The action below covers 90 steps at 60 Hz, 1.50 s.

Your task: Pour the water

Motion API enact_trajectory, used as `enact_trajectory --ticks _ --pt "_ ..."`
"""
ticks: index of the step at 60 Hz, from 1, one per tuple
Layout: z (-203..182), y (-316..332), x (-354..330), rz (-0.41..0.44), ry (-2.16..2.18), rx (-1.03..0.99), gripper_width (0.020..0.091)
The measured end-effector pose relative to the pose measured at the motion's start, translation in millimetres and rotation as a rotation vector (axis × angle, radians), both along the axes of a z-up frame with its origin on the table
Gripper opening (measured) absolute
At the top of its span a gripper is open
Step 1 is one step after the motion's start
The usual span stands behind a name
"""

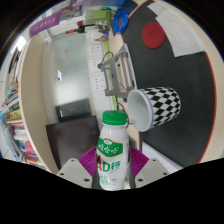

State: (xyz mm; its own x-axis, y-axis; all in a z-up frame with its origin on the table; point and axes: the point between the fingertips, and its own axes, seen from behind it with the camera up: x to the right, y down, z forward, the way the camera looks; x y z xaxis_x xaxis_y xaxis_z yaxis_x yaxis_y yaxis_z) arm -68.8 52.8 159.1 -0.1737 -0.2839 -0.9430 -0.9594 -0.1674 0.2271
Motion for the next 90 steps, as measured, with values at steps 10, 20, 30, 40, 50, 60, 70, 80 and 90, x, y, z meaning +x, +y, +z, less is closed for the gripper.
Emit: enact_trajectory --ticks 10,20,30,40,50,60,70,80,90 --pt "66.8 0.9 16.5 0.104 -0.365 0.125 0.0431" --pt "111.8 4.1 80.3 0.109 -0.93 0.18 0.0433" --pt "103.2 8.0 163.4 0.079 -1.511 0.126 0.0431" --pt "54.9 8.4 233.1 0.068 -1.706 0.031 0.043" --pt "1.6 11.5 282.1 0.059 -1.773 -0.076 0.043" --pt "-35.6 18.3 294.5 0.062 -1.771 -0.091 0.0435" --pt "-53.0 16.2 292.7 0.043 -1.75 -0.069 0.0463" --pt "-55.2 10.0 292.3 0.046 -1.772 -0.083 0.0538" --pt "-69.0 3.0 289.5 0.095 -1.725 -0.156 0.0734"
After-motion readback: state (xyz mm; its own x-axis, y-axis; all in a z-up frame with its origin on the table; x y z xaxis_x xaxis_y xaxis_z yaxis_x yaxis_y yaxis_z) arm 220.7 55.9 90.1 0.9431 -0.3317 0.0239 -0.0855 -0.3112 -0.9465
